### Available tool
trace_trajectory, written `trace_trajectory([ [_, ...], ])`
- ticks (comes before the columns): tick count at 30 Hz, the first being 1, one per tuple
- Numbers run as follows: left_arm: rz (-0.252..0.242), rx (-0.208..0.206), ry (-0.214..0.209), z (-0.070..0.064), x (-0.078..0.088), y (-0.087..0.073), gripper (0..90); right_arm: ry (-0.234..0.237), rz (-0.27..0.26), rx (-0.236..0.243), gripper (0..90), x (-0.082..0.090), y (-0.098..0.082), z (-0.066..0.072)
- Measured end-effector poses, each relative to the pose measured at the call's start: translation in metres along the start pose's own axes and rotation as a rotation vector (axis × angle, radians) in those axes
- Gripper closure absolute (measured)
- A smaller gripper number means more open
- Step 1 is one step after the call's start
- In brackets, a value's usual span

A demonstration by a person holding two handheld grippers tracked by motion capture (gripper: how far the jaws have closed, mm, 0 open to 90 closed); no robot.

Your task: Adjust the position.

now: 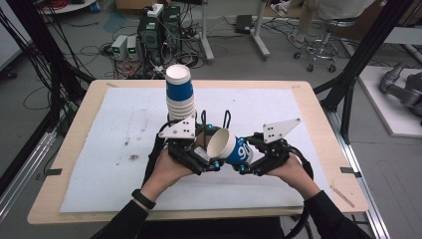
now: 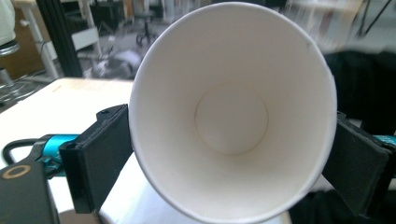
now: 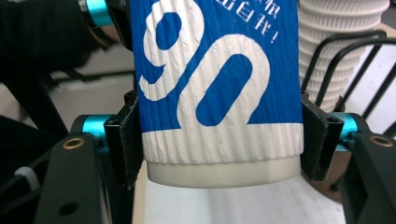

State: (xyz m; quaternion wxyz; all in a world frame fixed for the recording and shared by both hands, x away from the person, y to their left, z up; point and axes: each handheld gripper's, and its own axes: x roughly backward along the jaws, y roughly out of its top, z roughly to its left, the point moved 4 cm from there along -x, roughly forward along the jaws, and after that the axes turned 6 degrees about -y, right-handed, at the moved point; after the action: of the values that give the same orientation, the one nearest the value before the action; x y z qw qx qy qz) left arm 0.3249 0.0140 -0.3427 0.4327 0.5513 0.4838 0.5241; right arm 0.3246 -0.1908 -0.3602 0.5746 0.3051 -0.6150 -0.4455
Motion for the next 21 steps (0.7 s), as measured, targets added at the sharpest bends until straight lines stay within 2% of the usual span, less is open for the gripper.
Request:
trace_trajectory([
  [3, -0.053, 0.042, -0.035, 0.0010, -0.0018, 0.0000, 9.5, 0.019, -0.030, -0.017, 30.0, -0.0012, -0.0005, 0.0007],
  [5, -0.064, 0.054, -0.047, 0.0016, -0.0029, 0.0002, 9.6, 0.022, -0.038, -0.019, 30.0, -0.0027, -0.0012, 0.0013],
  [8, -0.070, 0.041, -0.062, 0.0013, -0.0031, 0.0005, 16.5, 0.020, -0.027, -0.022, 30.0, -0.0062, -0.0027, 0.0015],
  [15, -0.033, 0.027, -0.059, 0.0024, -0.0011, -0.0001, 21.1, 0.010, -0.021, -0.026, 28.8, -0.0076, -0.0036, 0.0019],
  [17, -0.011, 0.016, -0.052, 0.0020, -0.0012, 0.0002, 21.1, -0.006, 0.004, -0.017, 23.9, -0.0072, -0.0037, 0.0022],
  [21, 0.037, -0.018, -0.040, -0.0002, -0.0025, 0.0015, 21.1, -0.023, 0.039, -0.018, 21.0, -0.0040, -0.0003, 0.0008],
])
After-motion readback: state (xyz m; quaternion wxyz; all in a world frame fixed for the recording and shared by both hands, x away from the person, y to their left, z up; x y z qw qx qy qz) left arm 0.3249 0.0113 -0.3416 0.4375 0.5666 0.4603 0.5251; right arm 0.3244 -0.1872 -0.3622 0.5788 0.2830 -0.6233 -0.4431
